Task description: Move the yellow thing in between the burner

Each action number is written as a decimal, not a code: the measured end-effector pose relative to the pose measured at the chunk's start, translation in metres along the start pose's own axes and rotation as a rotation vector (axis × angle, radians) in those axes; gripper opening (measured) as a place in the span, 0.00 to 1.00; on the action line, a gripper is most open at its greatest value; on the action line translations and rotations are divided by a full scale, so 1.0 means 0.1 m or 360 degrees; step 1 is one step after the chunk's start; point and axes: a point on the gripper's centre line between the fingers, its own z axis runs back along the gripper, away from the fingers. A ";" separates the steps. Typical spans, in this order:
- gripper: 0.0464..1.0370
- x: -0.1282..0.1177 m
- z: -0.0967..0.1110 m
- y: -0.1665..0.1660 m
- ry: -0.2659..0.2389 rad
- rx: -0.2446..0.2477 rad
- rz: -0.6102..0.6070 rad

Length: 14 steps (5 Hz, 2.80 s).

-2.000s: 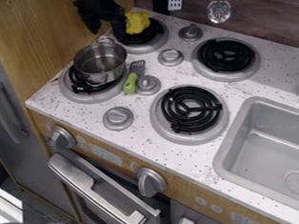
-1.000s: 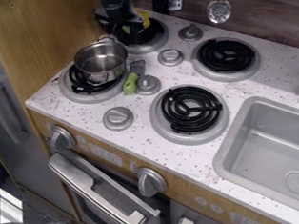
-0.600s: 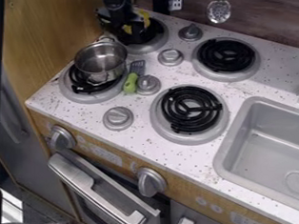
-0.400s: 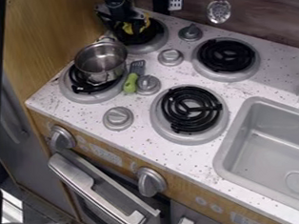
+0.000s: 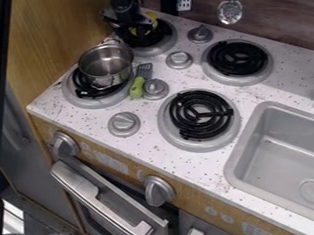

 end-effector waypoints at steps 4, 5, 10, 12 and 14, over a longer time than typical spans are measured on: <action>0.11 -0.02 -0.11 -0.04 0.0011 -0.0007 0.0004; 0.03 -0.11 -0.14 -0.09 0.0032 -0.0032 0.0002; 0.03 -1.05 0.89 -0.99 0.0100 -0.0259 -0.0519; 0.03 -1.10 0.63 -1.18 0.0188 -0.0261 -0.0544; 0.05 -0.96 0.45 -1.18 0.0219 -0.0234 -0.0462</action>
